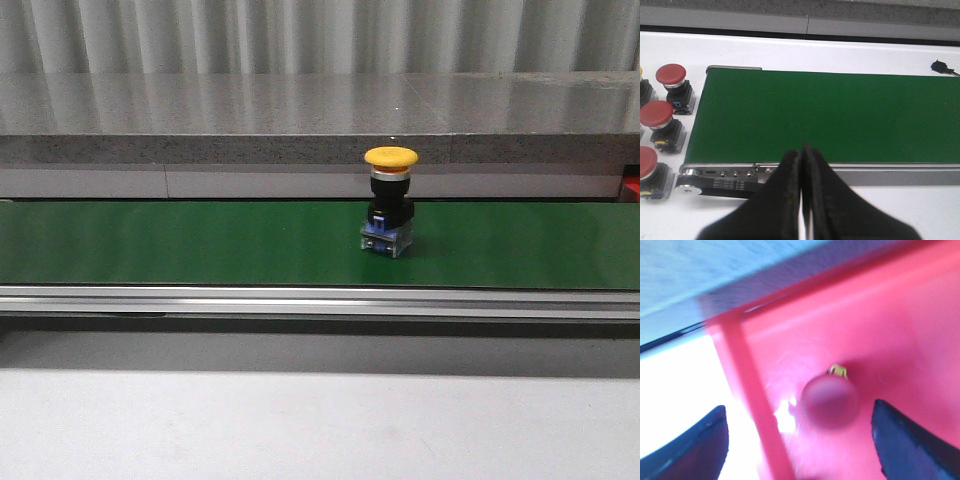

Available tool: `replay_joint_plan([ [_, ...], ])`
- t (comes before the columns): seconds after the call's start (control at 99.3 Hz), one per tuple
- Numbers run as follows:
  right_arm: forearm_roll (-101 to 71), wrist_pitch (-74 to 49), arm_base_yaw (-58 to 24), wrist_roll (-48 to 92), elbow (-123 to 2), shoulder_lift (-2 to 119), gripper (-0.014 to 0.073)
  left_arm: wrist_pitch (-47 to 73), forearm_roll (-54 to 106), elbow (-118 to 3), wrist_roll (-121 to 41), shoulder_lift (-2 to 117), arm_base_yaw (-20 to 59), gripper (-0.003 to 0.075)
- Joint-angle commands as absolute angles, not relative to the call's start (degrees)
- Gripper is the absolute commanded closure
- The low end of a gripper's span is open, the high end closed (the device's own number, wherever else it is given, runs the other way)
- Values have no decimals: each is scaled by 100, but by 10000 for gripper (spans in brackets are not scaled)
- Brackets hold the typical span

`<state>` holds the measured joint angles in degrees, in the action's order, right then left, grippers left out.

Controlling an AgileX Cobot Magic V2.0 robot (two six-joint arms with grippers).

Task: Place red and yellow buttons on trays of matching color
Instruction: 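Carry the red button into the red tray and open the right gripper, then grasp the yellow button at the belt's far end with the right gripper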

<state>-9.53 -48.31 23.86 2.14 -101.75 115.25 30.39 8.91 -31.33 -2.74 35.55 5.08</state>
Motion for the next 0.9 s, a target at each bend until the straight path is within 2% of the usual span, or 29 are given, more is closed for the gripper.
replay_joint_plan([
  [0.0,-1004,-5139,2295,565,-10366,10708,8,2611,947,-3278,-279,3564,553,739],
  [0.252,-1004,-5944,1790,957,-9680,9365,8,2611,947,-3278,-279,3564,553,739],
  [0.484,-1009,-6053,1043,1251,-8619,8512,8,2611,947,-3278,-279,3564,553,739],
  [0.887,-1008,-6156,-529,1881,-7399,8271,8,2611,947,-3278,-279,3564,553,739],
])
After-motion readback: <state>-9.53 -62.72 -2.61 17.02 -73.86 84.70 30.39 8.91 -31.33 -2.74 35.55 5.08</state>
